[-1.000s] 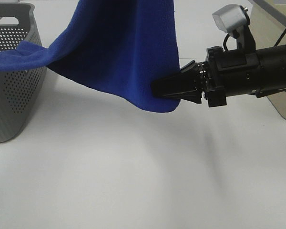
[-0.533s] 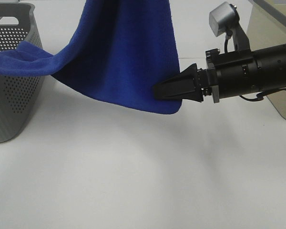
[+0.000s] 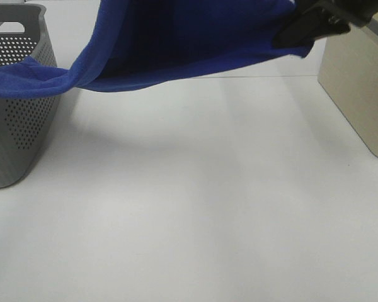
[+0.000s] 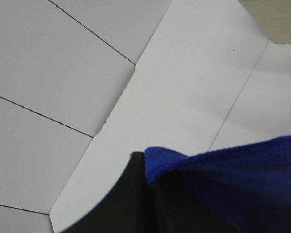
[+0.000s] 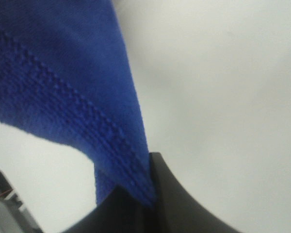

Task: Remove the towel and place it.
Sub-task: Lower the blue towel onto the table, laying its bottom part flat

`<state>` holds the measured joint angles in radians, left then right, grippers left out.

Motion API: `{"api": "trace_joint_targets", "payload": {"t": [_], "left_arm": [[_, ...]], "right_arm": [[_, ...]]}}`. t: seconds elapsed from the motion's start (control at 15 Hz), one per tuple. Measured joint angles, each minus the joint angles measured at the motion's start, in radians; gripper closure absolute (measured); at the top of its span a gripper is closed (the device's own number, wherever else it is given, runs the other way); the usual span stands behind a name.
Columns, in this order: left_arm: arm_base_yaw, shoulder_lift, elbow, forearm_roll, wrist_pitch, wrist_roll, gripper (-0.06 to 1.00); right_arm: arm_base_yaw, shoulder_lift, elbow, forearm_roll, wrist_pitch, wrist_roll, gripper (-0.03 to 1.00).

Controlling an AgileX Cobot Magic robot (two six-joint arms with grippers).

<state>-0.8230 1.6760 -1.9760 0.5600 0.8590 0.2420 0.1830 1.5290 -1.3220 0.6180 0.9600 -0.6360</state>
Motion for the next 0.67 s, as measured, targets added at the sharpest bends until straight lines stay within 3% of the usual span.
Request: {"api": "trace_joint_targets", "payload": {"t": [0.2,0.47,0.67], "left_arm": [[0.052,0.0,0.0,-0.029,-0.151,-0.002,0.94],[0.145,0.002,0.0,-0.053,-0.466,-0.003,0.94],[0.217,0.004,0.0,-0.064,-0.612,-0.025,0.94]], "right_arm": [[0.0,-0.002,-0.21,-0.208,0.024,0.148,0.95],[0.0,0.045,-0.486,-0.286,0.025,0.168,0.95],[0.0,0.075,-0.616,-0.321,0.026,0.17,0.95]]}}
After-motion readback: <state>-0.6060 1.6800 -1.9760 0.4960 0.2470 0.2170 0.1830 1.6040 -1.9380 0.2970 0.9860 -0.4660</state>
